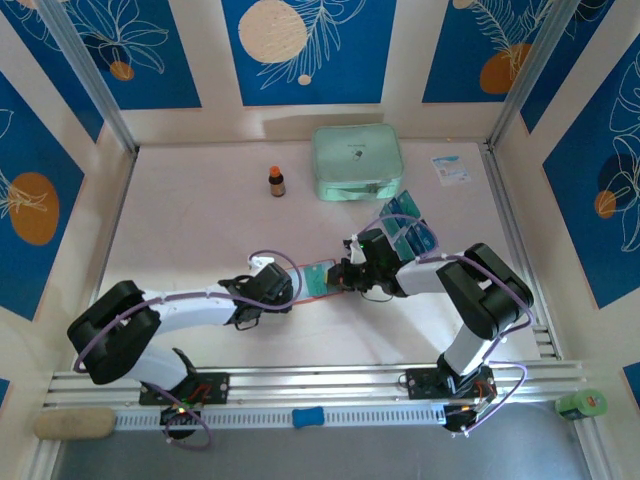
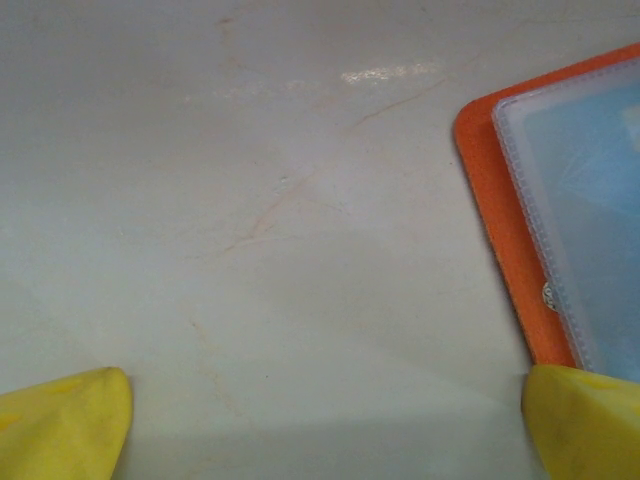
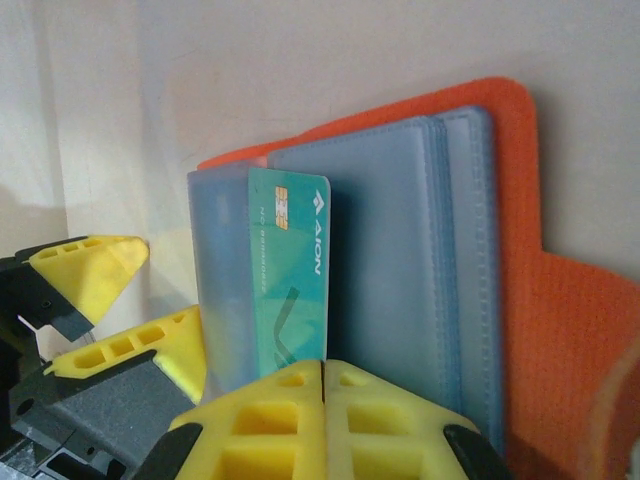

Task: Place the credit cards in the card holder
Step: Insert the credit card into the card slot.

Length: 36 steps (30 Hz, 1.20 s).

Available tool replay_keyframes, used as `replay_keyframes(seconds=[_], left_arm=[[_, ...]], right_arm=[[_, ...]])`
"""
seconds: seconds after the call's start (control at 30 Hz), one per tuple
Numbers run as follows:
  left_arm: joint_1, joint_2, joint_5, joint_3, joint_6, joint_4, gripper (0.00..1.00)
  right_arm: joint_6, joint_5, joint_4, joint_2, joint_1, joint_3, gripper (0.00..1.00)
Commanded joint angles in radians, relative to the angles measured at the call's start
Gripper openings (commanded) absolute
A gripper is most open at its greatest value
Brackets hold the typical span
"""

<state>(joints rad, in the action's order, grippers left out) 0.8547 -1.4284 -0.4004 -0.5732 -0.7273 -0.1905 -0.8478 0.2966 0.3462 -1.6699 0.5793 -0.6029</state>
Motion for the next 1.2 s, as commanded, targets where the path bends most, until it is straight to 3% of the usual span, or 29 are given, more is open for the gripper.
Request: replay_keyframes(seconds=[0.0, 1.17], left_arm=[[-0.008, -0.018, 0.04, 0.014, -0.001, 0.052, 1.0], [-0.007, -0.021, 0.048, 0.014, 0.002, 0.065, 1.0]], right_arm=[[0.027, 0.033, -0.05, 0.011, -0.003, -0.014, 0.0], [0.081, 0.1, -0.198, -0.097, 0.027, -0.183, 0.0]])
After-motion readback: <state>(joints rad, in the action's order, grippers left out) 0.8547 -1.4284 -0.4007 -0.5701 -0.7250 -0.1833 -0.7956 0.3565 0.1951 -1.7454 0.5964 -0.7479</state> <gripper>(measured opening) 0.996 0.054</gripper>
